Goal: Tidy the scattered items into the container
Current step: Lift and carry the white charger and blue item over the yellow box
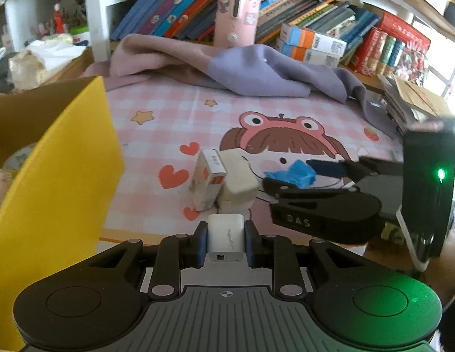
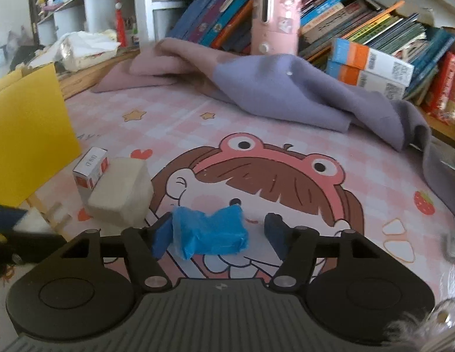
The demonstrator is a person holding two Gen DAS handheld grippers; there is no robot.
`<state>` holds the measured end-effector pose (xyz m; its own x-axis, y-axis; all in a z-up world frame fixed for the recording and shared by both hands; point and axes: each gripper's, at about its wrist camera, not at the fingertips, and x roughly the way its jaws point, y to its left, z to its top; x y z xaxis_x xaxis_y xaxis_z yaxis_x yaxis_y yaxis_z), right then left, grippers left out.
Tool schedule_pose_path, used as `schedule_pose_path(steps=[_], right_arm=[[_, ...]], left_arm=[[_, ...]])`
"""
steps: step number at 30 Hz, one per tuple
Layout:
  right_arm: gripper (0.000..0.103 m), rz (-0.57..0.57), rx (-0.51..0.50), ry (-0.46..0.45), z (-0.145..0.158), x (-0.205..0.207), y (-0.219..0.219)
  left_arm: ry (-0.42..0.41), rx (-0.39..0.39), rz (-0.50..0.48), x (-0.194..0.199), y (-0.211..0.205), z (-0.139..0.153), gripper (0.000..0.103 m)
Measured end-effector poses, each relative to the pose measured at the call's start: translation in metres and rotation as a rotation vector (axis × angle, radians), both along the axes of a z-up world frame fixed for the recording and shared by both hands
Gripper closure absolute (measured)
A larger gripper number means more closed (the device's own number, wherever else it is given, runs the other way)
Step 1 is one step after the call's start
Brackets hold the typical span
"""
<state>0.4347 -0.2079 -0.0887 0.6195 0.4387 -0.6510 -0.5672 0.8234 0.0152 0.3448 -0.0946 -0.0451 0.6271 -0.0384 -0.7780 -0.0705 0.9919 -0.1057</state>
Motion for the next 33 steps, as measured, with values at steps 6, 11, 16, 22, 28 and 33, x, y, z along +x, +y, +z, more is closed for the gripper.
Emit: schedule_pose_path(steps=[6,11,16,22,28,33], right_arm=[[0.065,-0.01,-0.041,-0.027,0.01,-0.01,0.005],[0.065,-0.041,-0.041,-0.033,0.034,-0.03,-0.019],[0.065,-0.08,-0.063,-0.048,0.062,-0.06,-0.041],[0.065,-0.086,-0.069,-0.175,0.104,-0.126,-0.051],[0.065,-0.176,0.029,-0.041,0.113,-0.171,-0.055],[0.065,-0.247,0.129,-0.035,0.136,-0.204,-0.062]], left_arm=[[-0.057,0.012,-0.019,-0.014,-0.006,0.022,0.079],[-0.088,0.005,-0.063,-0.03,-0.012,0.033,0.079],[-0.129,-0.019,-0.113,-0.053,-0.015,0.045,0.079],[-0.163,-0.041,-0.174,-0.088,-0.005,0.064,0.079],[-0.165,-0.052,-0.217,-0.113,0.005,0.07,0.079],[-0.219,-0.045,-0.287,-0.14,0.018,0.086,0.079]])
